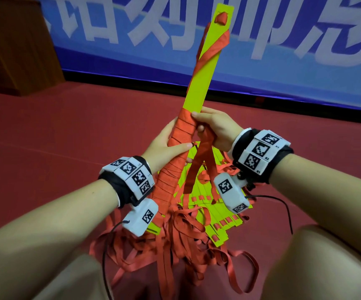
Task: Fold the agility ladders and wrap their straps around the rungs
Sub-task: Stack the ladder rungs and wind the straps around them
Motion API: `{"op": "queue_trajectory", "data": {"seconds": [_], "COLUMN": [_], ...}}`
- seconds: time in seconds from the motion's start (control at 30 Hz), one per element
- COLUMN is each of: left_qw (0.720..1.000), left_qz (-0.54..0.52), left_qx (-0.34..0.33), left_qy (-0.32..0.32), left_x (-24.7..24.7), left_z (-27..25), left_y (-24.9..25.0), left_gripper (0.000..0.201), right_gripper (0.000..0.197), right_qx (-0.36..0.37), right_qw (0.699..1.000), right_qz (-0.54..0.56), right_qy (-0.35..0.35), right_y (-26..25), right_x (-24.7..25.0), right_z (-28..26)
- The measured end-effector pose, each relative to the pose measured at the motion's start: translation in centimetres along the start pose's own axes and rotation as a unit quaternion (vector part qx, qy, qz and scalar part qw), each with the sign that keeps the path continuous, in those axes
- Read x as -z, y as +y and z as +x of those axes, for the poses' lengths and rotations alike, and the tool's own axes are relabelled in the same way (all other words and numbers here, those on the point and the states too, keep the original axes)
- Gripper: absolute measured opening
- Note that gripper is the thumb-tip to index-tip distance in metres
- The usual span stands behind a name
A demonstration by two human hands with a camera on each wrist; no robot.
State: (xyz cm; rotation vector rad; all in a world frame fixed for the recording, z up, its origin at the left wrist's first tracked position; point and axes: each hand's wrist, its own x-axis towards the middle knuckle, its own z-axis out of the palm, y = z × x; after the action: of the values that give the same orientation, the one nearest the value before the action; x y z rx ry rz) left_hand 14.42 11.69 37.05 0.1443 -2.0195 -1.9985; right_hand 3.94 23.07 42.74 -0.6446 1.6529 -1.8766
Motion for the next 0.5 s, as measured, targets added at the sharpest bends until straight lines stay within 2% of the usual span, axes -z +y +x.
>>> {"op": "queue_trajectory", "data": {"seconds": [0.1,0.27,0.5], "left_qw": [0.999,0.994,0.961], "left_qz": [0.022,0.087,0.227], "left_qx": [-0.034,-0.064,-0.121], "left_qy": [-0.011,0.027,0.105], "left_x": [-0.1,0.1,0.6], "left_z": [-0.2,-0.3,0.1], "left_y": [0.1,0.0,-0.3], "left_gripper": [0.08,0.08,0.078], "right_gripper": [0.018,0.014,0.012], "right_qx": [0.002,0.026,0.064], "right_qw": [1.0,0.992,0.991], "right_qz": [-0.005,-0.124,-0.106], "right_qy": [-0.012,-0.006,0.053], "right_y": [-0.1,-0.3,-0.3], "right_x": [-0.1,0.1,-1.5], "right_z": [-0.1,-0.3,-0.9]}}
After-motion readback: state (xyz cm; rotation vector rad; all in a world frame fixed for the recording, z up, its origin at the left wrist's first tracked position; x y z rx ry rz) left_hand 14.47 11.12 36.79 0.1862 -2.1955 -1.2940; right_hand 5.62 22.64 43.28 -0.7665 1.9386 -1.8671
